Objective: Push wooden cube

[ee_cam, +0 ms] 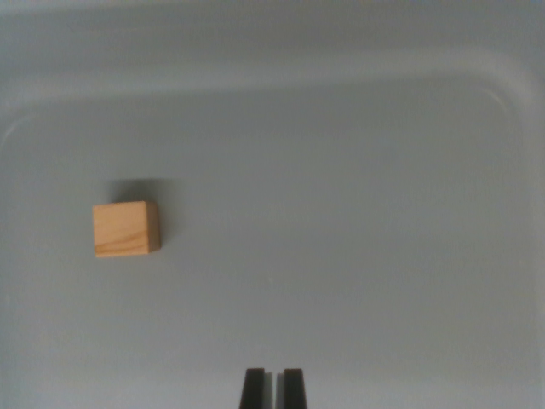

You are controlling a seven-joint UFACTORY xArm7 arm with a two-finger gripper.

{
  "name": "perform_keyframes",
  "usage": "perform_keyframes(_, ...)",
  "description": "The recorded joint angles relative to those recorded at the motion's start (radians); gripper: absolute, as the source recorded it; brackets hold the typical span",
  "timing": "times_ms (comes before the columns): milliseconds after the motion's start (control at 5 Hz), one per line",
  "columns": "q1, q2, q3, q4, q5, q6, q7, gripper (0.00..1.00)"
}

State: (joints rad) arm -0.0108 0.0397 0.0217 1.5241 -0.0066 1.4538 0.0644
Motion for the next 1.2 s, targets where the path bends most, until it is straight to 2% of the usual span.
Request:
perform_keyframes(200, 0.0000, 0.000, 0.000, 0.000, 0.0000, 0.000, 0.000, 0.00)
perform_keyframes(400, 0.0053, 0.011, 0.004, -0.024, 0.0001, -0.034, 0.006, 0.00)
perform_keyframes(600, 0.0053, 0.011, 0.004, -0.024, 0.0001, -0.034, 0.006, 0.00)
perform_keyframes(800, 0.0109, 0.023, 0.009, -0.049, 0.0001, -0.071, 0.012, 0.00)
perform_keyframes(1000, 0.0109, 0.023, 0.009, -0.049, 0.0001, -0.071, 0.012, 0.00)
perform_keyframes(1200, 0.0171, 0.036, 0.014, -0.077, 0.0002, -0.111, 0.019, 0.00)
